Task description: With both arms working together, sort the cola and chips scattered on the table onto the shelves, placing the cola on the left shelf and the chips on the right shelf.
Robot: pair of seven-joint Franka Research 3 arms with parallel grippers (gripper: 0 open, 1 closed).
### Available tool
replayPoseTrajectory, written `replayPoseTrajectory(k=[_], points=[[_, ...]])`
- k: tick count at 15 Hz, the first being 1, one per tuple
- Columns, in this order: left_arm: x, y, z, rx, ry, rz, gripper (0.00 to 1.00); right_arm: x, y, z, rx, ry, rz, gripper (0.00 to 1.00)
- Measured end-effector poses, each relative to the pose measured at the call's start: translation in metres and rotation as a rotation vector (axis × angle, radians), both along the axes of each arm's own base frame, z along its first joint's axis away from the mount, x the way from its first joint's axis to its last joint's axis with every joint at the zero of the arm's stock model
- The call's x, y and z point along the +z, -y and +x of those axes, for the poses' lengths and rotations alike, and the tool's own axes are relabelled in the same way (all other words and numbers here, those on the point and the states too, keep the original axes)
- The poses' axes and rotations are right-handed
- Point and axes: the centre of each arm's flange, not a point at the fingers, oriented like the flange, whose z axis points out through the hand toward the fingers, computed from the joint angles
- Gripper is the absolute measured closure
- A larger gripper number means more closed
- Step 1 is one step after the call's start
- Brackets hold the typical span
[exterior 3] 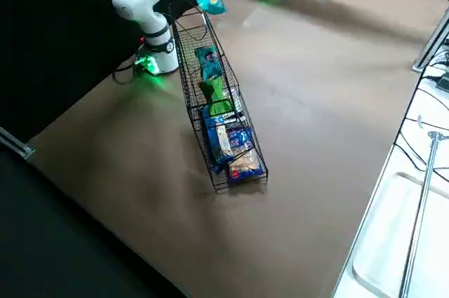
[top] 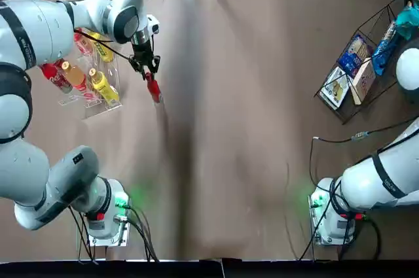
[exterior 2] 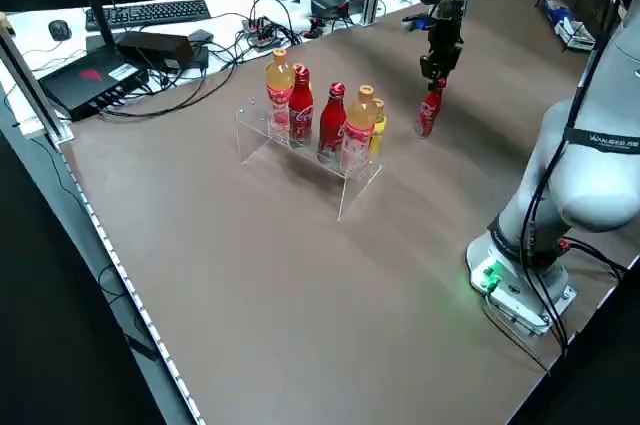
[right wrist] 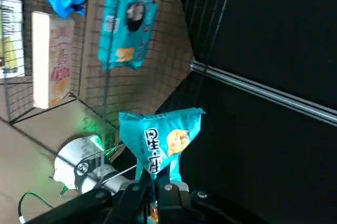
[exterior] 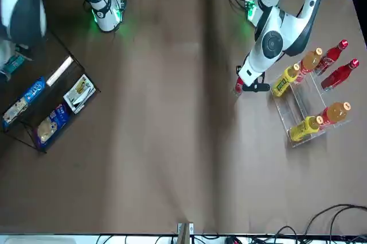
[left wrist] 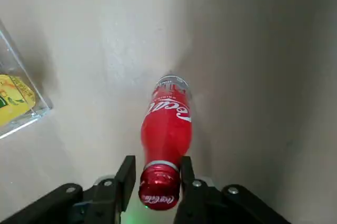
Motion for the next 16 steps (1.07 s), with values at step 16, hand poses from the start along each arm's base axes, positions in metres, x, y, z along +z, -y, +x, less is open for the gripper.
replayPoseTrajectory(k=[16], points=[[0.032, -0.016, 0.021, 0.104, -0.028, 0.046, 0.68, -0.058, 0.033, 0.001, -0.021, -0.082, 0.025, 0.69]])
